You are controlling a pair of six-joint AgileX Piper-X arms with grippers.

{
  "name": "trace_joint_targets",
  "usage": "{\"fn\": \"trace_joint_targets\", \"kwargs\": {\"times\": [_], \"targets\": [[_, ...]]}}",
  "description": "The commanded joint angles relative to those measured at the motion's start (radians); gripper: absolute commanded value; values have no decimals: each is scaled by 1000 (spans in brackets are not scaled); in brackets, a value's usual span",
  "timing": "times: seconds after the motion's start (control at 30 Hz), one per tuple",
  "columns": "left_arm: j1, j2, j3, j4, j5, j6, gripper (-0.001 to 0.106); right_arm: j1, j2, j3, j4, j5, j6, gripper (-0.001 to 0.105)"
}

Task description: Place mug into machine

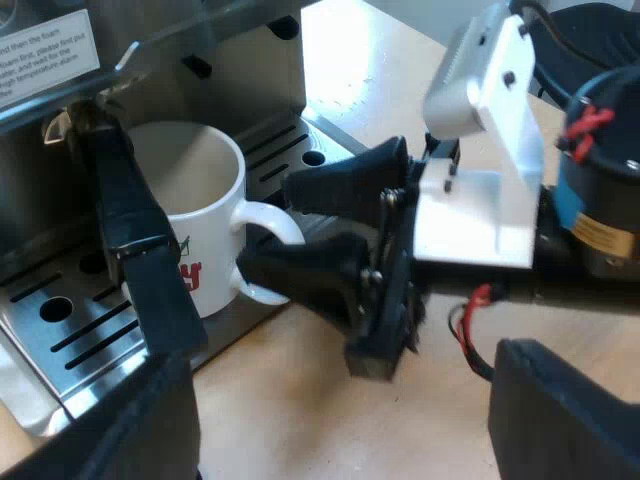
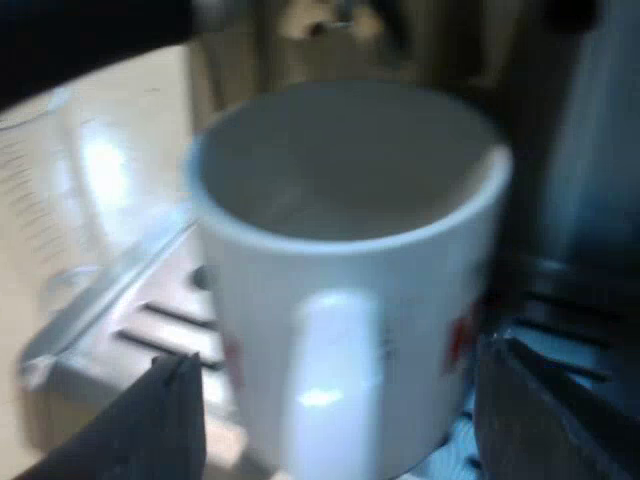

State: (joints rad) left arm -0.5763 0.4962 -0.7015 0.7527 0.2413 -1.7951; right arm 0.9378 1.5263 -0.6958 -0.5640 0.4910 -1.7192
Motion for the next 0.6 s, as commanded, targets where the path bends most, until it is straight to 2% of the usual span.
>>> {"fn": "trace_joint_targets", "kwargs": {"times": [0.03,0.17,0.6], "targets": [[-3,-2,-2,-11,2,-1,63,-36,12,-29,-26,-36,-12,55],[-3,-2,-2,-11,2,-1,63,-39,32,-46,-23,-84,-12,54],[-3,-2,-2,-11,2,-1,63,-39,120,-109,-30,-60,-12,54]]}}
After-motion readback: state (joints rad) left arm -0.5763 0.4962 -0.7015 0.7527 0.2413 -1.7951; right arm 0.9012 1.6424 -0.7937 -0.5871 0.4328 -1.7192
